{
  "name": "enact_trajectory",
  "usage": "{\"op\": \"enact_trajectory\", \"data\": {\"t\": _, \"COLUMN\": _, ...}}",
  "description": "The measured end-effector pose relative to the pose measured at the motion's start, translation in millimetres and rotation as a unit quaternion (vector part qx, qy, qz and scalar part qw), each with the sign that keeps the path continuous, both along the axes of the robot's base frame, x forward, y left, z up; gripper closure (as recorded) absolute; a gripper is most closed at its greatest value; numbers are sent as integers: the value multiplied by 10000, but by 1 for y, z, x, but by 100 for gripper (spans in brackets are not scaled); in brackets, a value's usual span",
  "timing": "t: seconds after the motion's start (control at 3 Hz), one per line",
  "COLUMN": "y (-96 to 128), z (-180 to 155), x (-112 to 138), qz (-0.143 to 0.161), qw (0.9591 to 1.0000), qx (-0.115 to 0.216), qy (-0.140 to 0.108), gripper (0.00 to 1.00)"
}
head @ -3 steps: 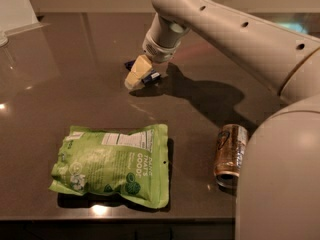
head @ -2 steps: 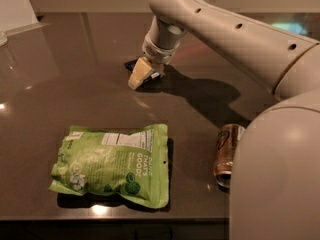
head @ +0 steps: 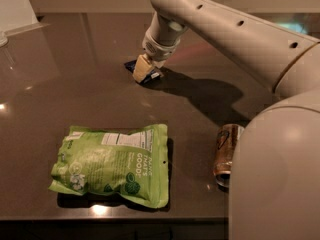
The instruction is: Move rxbar blueberry near green rice chip bag
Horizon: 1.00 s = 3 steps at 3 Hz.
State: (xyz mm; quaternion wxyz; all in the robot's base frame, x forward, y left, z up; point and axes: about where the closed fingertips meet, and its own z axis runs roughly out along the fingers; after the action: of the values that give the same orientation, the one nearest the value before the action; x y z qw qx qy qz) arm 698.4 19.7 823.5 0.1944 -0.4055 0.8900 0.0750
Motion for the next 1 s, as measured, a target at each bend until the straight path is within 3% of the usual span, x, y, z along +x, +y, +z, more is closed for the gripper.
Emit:
{"op": "enact_trajectory", "data": {"t": 0.33, "y": 0, "z": 9, "x": 0, "qz": 1, "qw": 10000, "qx": 1, "qy": 0, "gripper": 87}}
{"op": "enact_trajectory", "data": {"t": 0.67, "y": 0, "z": 10, "x": 0, "qz": 1, "qw": 10000, "qx": 2, "qy": -1, "gripper": 100}}
{"op": "enact_trajectory", "data": {"t": 1.0, "y": -7, "z": 35, "x": -28, "qz": 230, "qw": 9990, "qx": 372, "qy": -90, "gripper": 100}}
